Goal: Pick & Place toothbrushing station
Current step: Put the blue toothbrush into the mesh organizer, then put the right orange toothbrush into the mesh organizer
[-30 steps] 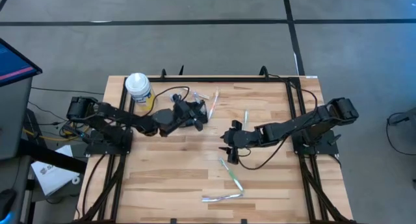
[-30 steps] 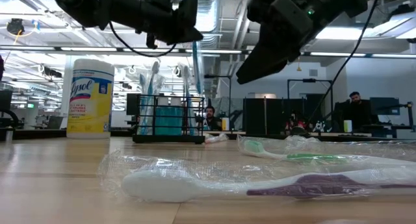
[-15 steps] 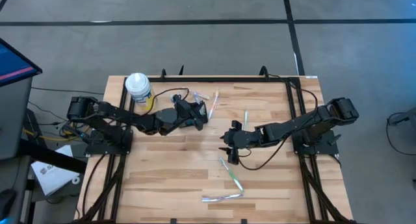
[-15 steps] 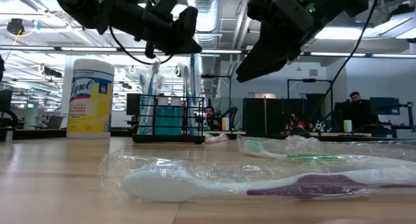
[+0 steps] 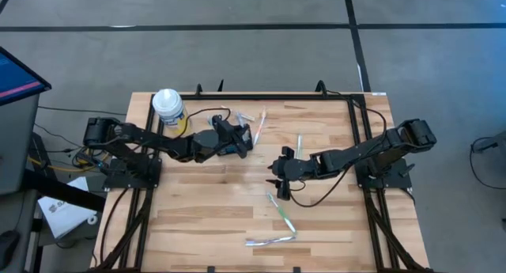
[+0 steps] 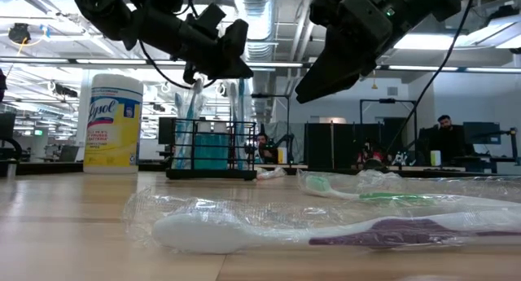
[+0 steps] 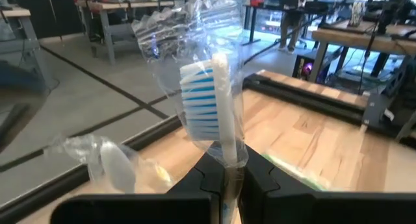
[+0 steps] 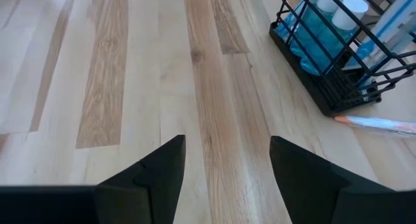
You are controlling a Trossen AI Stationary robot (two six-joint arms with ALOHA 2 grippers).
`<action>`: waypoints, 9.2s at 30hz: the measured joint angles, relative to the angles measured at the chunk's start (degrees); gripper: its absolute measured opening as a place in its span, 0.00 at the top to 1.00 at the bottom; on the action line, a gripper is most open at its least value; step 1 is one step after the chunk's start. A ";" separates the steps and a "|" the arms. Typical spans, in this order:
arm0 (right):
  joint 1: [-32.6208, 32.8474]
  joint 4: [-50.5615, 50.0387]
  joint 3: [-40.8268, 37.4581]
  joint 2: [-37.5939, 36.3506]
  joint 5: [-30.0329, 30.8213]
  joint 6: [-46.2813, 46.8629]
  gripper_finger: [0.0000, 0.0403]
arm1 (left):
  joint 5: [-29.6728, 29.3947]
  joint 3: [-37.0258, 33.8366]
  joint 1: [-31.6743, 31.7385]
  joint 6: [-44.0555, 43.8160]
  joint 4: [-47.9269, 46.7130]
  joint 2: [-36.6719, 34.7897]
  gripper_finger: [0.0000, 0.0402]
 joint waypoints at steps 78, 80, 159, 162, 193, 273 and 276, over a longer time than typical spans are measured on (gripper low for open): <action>0.00 -0.45 0.00 -0.02 0.00 -0.42 0.47 | 2.86 2.29 -2.15 -2.41 4.09 6.80 0.75; -0.01 -0.48 0.00 -0.02 0.00 -0.42 0.47 | 3.13 2.34 -2.77 -1.17 4.51 5.18 0.75; -0.15 -0.48 0.00 -0.02 -0.02 -8.11 0.47 | 29.38 28.42 37.48 6.50 -40.18 7.43 0.67; -0.48 -0.50 0.00 -0.02 -0.02 -9.86 0.47 | 30.64 32.81 39.68 7.82 -44.75 11.07 0.67; -4.16 -6.20 -0.02 0.00 -0.04 -11.98 0.47 | 38.87 46.86 41.30 28.30 -59.65 25.03 0.67; -4.20 -6.47 -0.02 0.02 -2.99 -12.63 0.47 | 41.80 35.06 37.63 45.59 -52.67 28.83 0.58; -4.20 -6.45 -0.01 0.02 -2.99 -12.63 0.47 | 45.97 35.06 38.69 44.37 -52.69 28.83 0.58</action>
